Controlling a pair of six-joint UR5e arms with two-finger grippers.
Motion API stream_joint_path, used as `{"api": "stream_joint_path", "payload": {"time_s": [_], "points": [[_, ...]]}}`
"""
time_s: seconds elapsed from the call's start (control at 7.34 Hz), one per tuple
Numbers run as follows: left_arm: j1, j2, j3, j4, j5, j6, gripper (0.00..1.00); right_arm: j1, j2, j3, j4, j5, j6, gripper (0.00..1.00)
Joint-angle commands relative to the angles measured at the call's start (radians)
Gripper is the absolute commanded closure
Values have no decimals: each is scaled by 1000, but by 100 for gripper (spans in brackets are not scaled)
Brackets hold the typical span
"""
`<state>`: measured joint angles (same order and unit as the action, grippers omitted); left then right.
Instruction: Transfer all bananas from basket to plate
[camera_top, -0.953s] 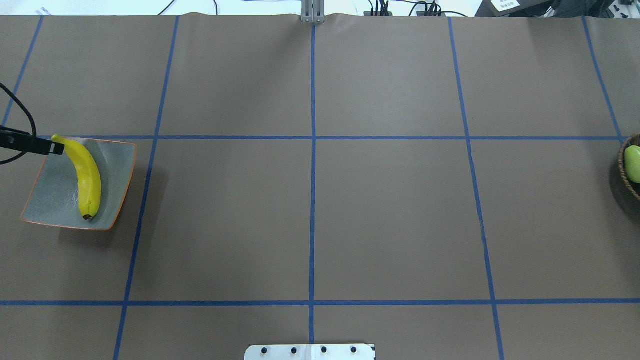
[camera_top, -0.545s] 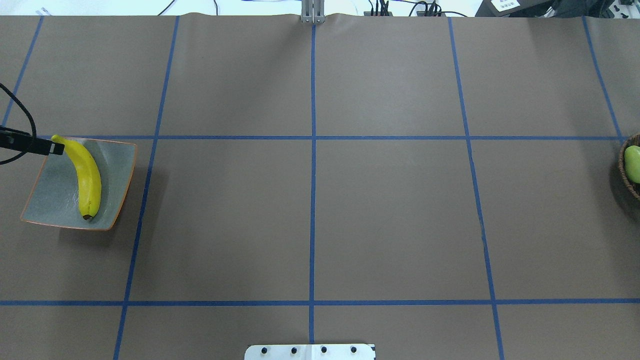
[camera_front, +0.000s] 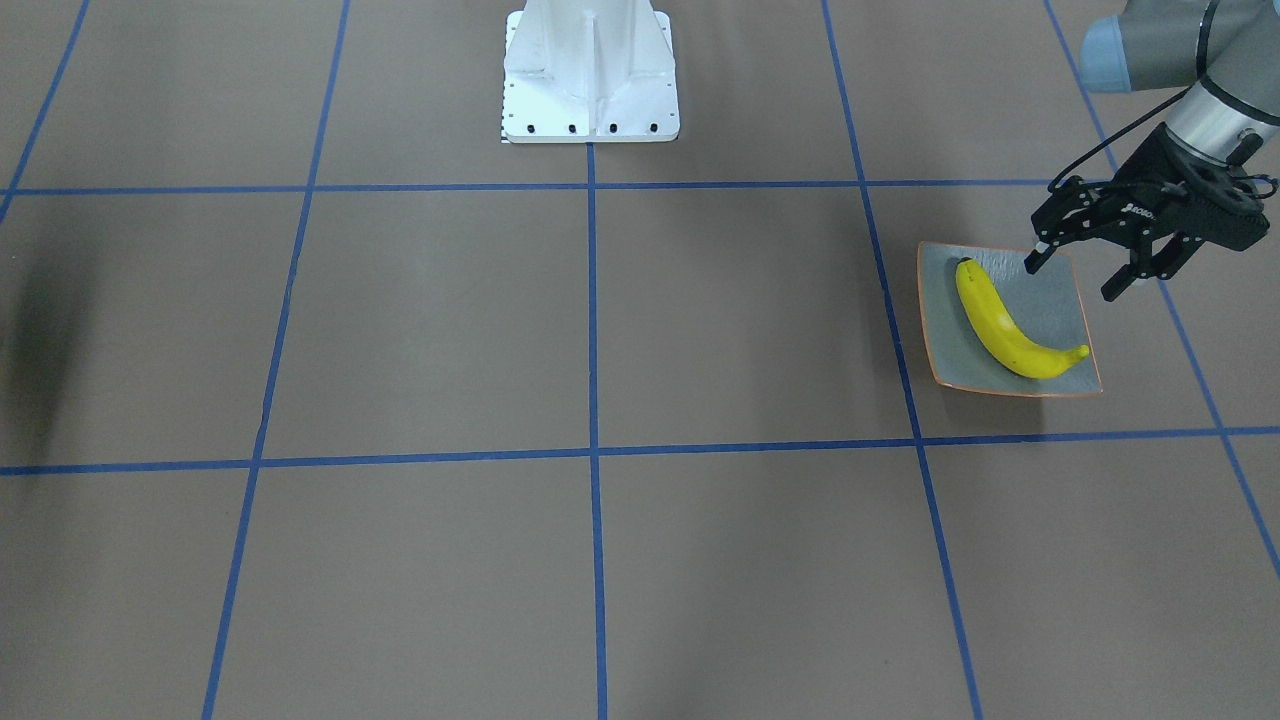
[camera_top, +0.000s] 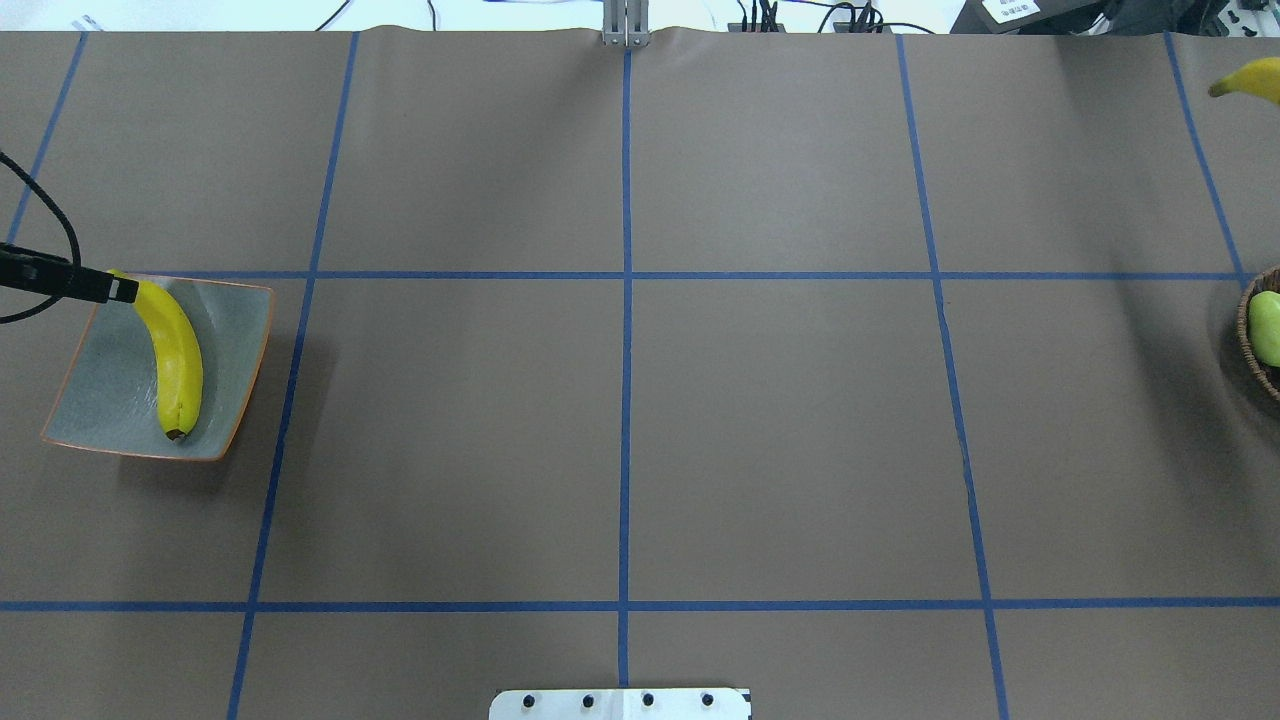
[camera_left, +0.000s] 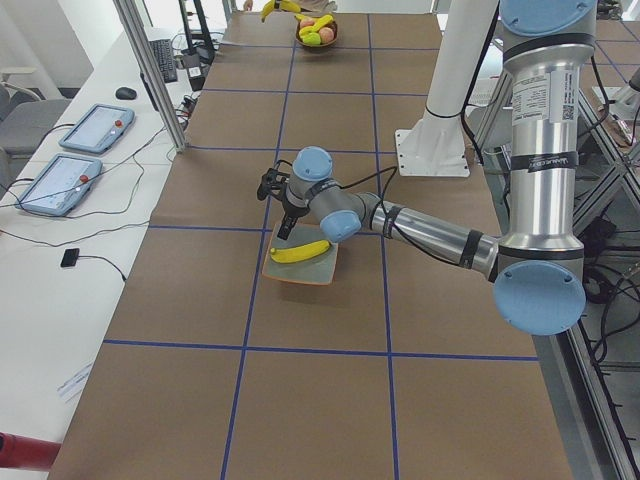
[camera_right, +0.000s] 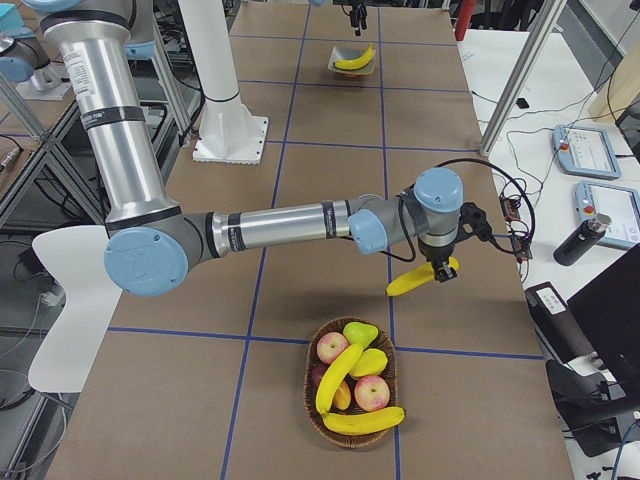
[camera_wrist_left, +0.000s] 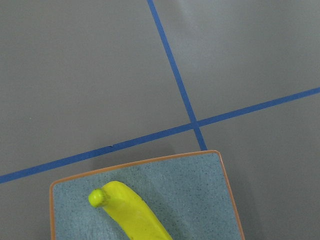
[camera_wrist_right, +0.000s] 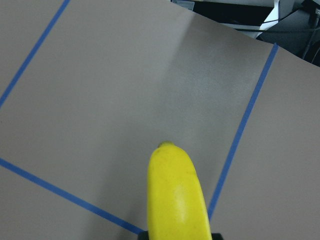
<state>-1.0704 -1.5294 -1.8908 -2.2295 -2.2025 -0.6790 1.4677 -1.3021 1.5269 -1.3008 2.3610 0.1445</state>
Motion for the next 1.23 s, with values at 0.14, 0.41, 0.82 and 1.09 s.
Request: {"api": "stream_joint_path", "payload": {"time_s": [0.14,0.41,0.82,1.09], "points": [[3,-162,1,-2,0,-250,0,-168,96,178,2,-11,619,100],[32,-298,-2,-7,0,-423,0,-280,174,243,3,-66,868,100],[198,-522,1,-9,4,-522,0,-458,303,292,3,-183,1180,100],[236,-557,4,-57,6,-522,0,-512,342,341,3,-183,1256,100]]}}
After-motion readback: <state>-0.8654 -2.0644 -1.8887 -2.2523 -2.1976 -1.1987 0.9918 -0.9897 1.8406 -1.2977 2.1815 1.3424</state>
